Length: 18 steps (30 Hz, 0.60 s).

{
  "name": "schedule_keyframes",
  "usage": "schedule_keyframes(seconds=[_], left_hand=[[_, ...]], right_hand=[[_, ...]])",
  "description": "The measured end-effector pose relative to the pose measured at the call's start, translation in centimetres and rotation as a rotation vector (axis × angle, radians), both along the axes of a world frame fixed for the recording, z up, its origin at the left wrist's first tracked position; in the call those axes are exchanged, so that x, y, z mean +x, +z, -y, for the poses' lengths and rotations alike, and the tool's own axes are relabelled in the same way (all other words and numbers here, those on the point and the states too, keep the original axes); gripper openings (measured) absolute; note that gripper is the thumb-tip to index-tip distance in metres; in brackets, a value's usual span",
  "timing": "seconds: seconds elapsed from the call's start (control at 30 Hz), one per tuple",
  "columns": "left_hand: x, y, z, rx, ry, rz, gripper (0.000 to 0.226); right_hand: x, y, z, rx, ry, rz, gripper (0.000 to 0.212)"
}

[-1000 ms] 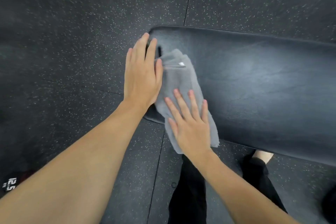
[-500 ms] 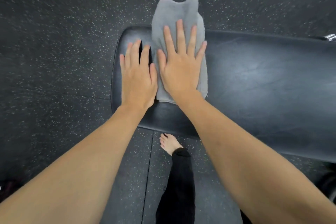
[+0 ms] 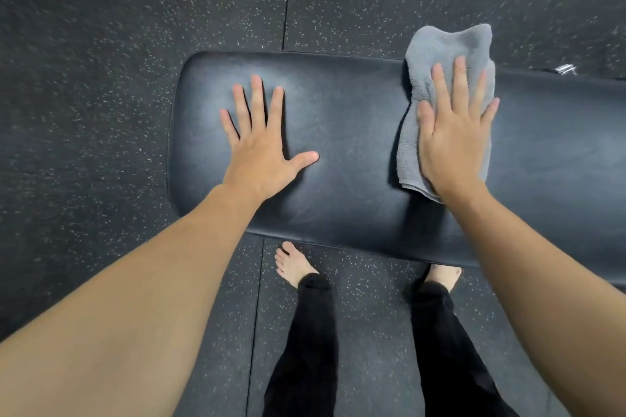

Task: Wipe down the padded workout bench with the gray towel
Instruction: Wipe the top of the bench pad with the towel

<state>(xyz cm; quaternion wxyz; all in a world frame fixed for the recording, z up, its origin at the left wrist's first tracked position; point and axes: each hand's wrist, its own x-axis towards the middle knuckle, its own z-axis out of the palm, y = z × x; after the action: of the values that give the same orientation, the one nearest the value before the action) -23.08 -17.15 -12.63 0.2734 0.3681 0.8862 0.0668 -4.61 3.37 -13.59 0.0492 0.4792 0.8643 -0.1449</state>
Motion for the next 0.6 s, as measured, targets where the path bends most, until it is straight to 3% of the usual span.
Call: schedule_keyframes(seconds=[0.13,0.3,0.47,0.6], left_hand=[[0.2,0.2,-0.5,-0.048,0.004,-0.021,0.098],[2.6,1.2,-1.4,0.033,0.092,-0.094,0.060],[6.7,1.7,-3.7,0.025,0.044,-0.095,0.061],[10.3,2.0,-7.1,-0.059,0.126,-0.083,0.072]], right_hand=[[0.1,-0.7,5.4,0.018,0.008,-0.029,0.056],[3.1,-2.1,16.3,-0.005,0.316,-0.110,0.059],[10.9,-3.1,14.6,0.088,0.414,-0.044,0.057],[19.3,-2.7,11.3,0.108,0.262,0.027,0.055]])
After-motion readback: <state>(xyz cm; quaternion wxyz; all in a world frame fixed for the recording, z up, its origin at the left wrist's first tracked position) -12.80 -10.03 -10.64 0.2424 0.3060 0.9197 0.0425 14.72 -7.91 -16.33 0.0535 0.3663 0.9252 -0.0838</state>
